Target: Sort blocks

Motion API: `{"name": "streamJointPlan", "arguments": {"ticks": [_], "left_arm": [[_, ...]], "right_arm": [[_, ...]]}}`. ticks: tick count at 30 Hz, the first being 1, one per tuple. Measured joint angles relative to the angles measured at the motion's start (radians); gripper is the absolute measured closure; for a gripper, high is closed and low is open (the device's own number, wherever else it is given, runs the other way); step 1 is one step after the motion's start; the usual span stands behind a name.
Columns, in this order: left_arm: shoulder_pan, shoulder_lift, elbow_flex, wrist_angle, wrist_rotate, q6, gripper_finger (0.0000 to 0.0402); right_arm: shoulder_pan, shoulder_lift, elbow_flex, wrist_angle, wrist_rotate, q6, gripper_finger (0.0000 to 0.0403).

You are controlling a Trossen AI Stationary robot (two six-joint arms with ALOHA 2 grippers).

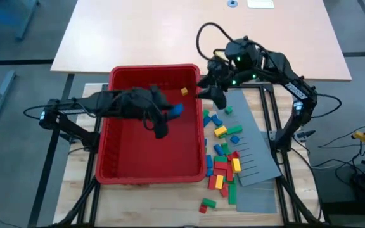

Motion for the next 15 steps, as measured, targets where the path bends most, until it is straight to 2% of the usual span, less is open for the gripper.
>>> {"name": "streamJointPlan", "arguments": {"ticks": [6,15], "left_arm": [[0.032,-0.002,0.035,0.176,0.036,-0.046,0.0291],[0.031,0.002,0.034,0.333,0.074,-0.08,0.0291]], "right_arm": [[0.101,0.005,0.0,0.074,0.042,-0.023,0.0162],[0.13,0.006,-0.003,0.096,0.06,-0.017,0.0148]]}}
